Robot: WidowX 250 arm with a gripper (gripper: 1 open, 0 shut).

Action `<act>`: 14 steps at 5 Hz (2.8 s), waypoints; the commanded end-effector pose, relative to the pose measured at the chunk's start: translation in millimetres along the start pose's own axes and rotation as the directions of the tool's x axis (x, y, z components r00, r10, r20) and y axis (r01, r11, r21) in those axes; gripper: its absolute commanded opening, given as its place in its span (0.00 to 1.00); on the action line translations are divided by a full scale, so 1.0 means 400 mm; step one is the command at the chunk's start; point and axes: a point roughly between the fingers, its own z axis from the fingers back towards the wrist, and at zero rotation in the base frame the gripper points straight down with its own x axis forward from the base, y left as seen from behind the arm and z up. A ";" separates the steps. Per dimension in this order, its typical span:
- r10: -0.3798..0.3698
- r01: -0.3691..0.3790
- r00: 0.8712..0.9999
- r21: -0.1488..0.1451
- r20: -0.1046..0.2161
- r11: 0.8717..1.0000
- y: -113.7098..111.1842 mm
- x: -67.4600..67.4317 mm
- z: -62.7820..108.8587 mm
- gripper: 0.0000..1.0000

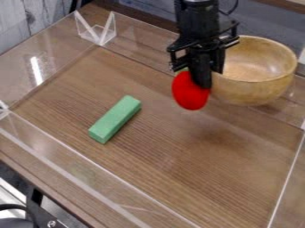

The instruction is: Move the red object to the right side of the table

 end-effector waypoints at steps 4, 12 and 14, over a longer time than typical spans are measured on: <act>-0.335 0.334 0.942 -0.027 0.002 0.942 -0.023 -0.117 0.010 0.00; -0.061 0.056 0.997 -0.104 -0.043 0.993 0.022 -0.203 -0.113 0.00; 0.028 -0.034 0.998 -0.117 -0.053 0.993 -0.021 -0.210 -0.083 0.00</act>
